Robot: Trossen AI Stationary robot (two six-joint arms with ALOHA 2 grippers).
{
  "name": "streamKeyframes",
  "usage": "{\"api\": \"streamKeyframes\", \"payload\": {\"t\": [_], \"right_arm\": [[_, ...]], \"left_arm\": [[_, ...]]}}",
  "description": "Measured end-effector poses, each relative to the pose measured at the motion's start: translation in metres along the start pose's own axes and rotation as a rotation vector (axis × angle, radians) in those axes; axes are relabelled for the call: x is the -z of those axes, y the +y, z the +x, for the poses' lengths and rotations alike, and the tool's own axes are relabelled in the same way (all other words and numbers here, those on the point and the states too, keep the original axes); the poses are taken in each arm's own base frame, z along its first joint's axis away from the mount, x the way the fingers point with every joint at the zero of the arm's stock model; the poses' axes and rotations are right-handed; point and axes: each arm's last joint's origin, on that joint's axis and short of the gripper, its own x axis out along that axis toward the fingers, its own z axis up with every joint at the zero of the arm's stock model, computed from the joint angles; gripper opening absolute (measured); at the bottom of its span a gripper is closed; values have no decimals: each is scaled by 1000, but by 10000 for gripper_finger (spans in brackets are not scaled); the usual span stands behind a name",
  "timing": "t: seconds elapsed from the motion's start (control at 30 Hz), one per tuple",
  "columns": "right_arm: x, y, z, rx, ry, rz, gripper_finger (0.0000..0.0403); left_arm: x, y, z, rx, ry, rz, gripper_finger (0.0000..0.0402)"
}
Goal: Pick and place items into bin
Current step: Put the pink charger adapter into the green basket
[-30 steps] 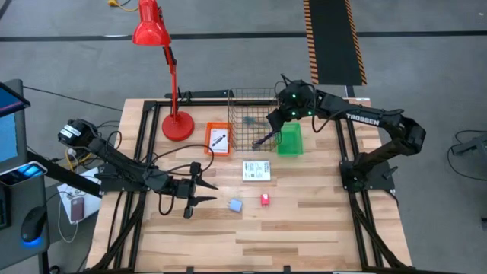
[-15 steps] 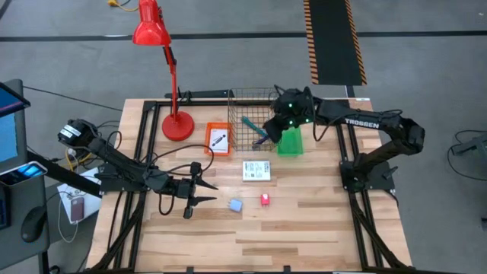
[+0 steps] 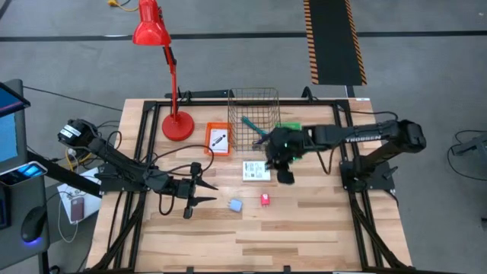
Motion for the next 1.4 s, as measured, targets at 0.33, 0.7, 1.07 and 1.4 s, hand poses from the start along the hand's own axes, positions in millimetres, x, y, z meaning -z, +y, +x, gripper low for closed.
{"api": "streamKeyframes", "payload": {"t": [0.33,0.7,1.07,1.4], "right_arm": [[3,59,12,-18,9,-40,66],[30,79,37,30,-49,-9,68],[48,75,49,28,-60,21,149],[62,73,58,23,-90,17,212]], "left_arm": [[1,0,0,2,9,3,128],[1,0,0,1,8,3,128],[1,0,0,1,8,3,128],[1,0,0,1,8,3,128]]}}
